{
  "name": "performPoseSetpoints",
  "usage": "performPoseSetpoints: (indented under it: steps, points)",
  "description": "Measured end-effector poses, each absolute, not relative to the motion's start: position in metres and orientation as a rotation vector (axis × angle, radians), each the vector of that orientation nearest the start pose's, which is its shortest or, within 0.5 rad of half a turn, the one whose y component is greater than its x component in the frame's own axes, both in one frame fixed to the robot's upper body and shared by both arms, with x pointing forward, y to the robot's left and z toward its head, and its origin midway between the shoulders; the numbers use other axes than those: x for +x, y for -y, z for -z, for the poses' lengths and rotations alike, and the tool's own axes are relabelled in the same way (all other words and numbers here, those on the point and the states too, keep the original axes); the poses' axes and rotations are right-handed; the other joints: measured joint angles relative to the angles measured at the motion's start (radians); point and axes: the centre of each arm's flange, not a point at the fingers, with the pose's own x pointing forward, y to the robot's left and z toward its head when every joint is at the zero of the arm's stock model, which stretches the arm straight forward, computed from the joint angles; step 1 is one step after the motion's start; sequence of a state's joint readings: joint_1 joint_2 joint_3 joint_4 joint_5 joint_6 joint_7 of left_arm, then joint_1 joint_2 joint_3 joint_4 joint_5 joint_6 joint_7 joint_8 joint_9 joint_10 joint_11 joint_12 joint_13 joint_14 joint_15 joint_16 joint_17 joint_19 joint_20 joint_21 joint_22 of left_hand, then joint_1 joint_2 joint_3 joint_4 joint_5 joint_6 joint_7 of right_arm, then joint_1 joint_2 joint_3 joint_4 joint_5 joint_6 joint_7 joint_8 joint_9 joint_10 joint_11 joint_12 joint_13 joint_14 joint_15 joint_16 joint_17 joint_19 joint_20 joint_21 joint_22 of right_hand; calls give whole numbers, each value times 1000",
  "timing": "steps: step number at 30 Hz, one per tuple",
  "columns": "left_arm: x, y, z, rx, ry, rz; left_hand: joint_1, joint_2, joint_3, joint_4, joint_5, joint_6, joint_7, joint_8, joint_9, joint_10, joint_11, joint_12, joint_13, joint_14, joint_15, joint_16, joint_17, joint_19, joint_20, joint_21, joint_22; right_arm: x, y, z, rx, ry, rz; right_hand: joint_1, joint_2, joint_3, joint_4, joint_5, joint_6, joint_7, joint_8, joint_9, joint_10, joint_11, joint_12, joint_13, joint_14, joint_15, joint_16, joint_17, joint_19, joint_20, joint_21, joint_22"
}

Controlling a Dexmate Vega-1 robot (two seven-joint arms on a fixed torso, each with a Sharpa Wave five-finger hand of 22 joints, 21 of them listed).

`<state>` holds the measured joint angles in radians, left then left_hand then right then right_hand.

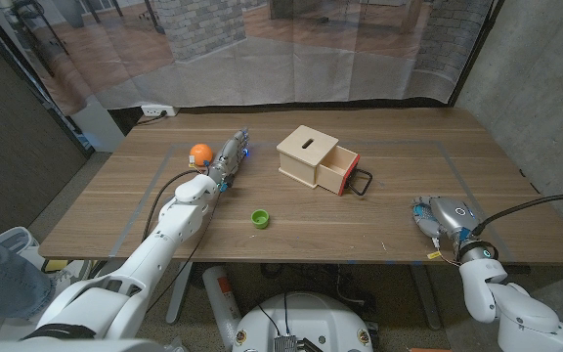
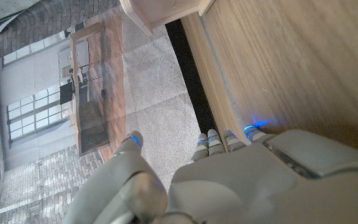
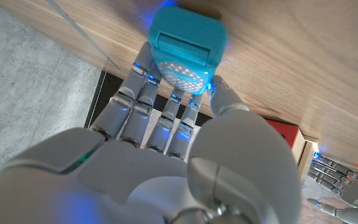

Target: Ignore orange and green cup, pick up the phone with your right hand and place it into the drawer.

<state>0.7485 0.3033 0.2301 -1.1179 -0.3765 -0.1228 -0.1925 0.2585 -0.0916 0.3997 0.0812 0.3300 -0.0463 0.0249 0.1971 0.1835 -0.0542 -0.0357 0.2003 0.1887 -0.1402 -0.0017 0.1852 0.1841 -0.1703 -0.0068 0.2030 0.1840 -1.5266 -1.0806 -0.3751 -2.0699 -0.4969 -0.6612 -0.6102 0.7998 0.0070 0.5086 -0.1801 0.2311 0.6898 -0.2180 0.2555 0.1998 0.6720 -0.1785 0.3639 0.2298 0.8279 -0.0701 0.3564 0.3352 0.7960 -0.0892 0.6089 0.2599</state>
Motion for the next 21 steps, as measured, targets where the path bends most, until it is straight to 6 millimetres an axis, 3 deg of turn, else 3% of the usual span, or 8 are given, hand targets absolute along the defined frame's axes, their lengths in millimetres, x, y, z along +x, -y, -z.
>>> performPoseSetpoints:
  steps: [6,8,21]
  points:
    - [697,-264,39,45,443,255,0,0,0,0,0,0,0,0,0,0,0,0,0,0,0,0,0,0,0,0,0,470,347,156,-1494,377,479,0,0,-3,3,-2,0,0,-4,3,0,0,0,0,0,0,0,2,0,0,3,3]
    - [697,-264,39,44,443,254,0,0,-1,-1,0,0,0,0,0,0,0,0,0,0,0,0,0,0,0,0,0,470,348,156,-1494,376,480,27,11,-5,5,-9,0,0,-4,3,0,0,0,0,0,0,-1,1,0,0,3,3]
    - [697,-265,33,48,454,258,0,0,-4,-4,0,0,0,0,0,0,0,0,0,0,0,0,0,-1,-1,0,0,467,349,143,-1482,394,501,28,11,-5,14,-17,0,0,-8,3,0,0,0,1,0,0,1,7,-19,4,16,12]
